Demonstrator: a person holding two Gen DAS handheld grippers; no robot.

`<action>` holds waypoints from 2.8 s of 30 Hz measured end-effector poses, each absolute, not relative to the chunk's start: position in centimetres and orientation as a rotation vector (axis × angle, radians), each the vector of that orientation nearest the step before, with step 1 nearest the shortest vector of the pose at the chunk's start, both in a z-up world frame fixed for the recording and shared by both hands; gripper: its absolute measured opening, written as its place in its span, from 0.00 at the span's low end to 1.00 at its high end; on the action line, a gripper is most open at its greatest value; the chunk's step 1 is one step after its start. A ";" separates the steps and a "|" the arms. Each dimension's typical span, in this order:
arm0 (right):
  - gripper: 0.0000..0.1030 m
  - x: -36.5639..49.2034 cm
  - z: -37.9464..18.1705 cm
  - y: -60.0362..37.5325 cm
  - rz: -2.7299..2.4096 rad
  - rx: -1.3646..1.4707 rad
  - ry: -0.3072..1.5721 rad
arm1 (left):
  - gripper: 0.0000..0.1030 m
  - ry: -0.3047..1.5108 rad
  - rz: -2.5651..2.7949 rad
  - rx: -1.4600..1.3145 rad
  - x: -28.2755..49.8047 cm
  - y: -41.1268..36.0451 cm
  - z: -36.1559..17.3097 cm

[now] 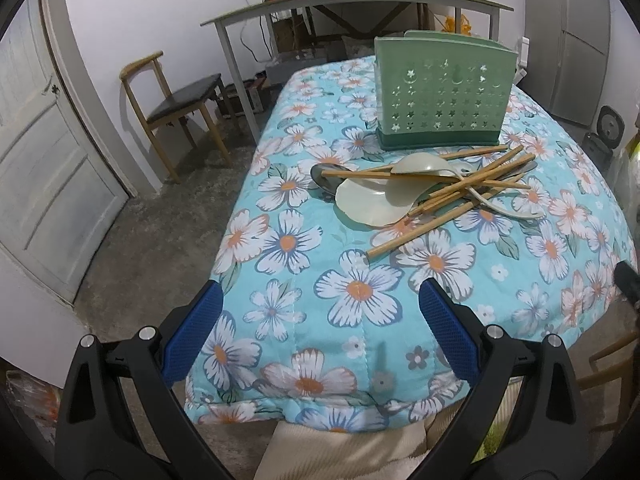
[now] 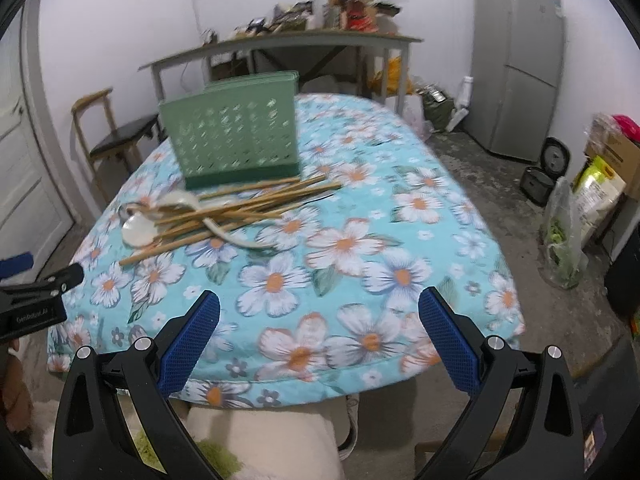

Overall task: Organize utensils
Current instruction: 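Move both tools toward the white utensils beside the green holder, then close the right gripper on the round white ladle while the left gripper grasps the white spoon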

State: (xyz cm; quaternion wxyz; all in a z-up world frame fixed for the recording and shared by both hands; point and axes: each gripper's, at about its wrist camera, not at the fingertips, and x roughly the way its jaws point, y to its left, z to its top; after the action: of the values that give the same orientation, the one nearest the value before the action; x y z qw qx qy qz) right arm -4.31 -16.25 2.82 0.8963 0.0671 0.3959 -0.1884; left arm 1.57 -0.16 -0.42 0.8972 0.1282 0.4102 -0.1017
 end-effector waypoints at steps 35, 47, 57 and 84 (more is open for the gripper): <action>0.94 5.4 -5.3 -14.4 -0.069 0.099 1.064 | 0.92 1.001 -0.348 0.244 10.1 0.1 -7.5; 0.92 7.8 1.1 -14.1 0.021 0.034 0.879 | 0.92 0.985 -0.401 0.242 10.6 0.7 -7.3; 0.66 11.7 2.3 -10.8 0.105 -0.179 0.847 | 0.92 0.875 -0.448 0.149 11.1 2.9 -5.5; 0.09 15.7 -0.4 -8.6 0.043 -0.327 0.960 | 0.66 0.855 -0.608 -0.070 13.1 4.2 -6.1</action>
State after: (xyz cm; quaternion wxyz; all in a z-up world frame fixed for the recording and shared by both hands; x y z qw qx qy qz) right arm 15.73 -8.62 -0.38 0.8740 -0.1564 0.4597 0.0208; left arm 13.14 4.16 -6.07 0.8649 -0.0336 0.4082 -0.2901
